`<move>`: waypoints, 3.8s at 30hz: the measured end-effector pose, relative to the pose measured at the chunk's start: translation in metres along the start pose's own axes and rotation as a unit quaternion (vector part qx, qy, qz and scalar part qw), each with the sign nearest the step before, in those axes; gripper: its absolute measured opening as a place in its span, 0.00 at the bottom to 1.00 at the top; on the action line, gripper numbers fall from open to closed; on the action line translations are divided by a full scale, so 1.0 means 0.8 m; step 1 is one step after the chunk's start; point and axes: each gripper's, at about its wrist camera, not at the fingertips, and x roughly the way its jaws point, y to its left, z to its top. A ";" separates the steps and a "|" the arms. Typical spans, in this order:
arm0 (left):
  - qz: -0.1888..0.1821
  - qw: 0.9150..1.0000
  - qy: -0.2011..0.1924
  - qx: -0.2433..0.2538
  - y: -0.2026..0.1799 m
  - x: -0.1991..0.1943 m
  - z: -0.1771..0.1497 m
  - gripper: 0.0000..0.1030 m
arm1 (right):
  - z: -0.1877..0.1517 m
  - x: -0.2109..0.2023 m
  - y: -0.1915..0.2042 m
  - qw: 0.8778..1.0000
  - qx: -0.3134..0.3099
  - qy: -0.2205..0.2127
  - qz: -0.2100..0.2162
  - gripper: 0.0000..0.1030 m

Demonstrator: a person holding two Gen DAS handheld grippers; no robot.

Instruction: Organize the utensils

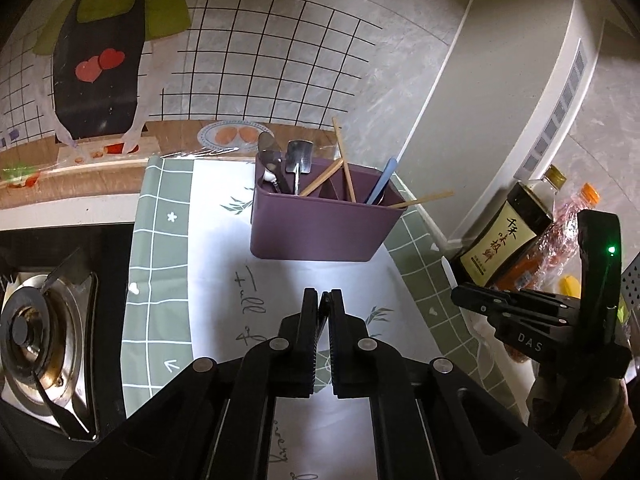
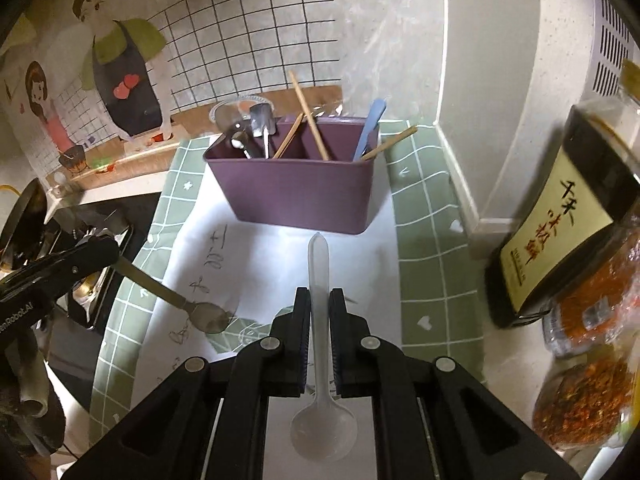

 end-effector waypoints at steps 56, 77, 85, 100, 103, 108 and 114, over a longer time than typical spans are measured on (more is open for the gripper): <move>-0.014 0.998 0.037 0.041 -0.011 0.042 -0.024 0.35 | -0.017 0.028 -0.013 0.999 0.007 0.035 0.000 0.09; -0.064 0.977 -0.200 -0.024 -0.012 0.034 0.237 0.35 | 0.205 -0.022 -0.032 0.977 0.041 -0.203 0.054 0.09; -0.062 0.981 -0.179 -0.043 0.009 0.106 0.224 0.35 | 0.206 0.064 -0.041 0.984 0.049 -0.159 0.057 0.09; -0.032 0.992 -0.098 -0.066 0.025 0.124 0.176 0.57 | 0.175 0.092 -0.059 0.989 0.077 -0.105 0.068 0.26; 0.003 0.994 -0.097 -0.046 0.016 0.090 0.155 0.72 | 0.159 0.061 -0.064 0.989 0.085 -0.108 0.055 0.29; 0.081 0.993 -0.082 0.002 0.009 0.034 0.099 0.92 | 0.114 0.001 -0.044 0.991 0.067 -0.114 -0.001 0.50; 0.124 0.987 -0.095 0.028 0.016 -0.025 0.019 1.00 | 0.040 -0.054 -0.003 0.993 0.059 -0.100 -0.038 0.79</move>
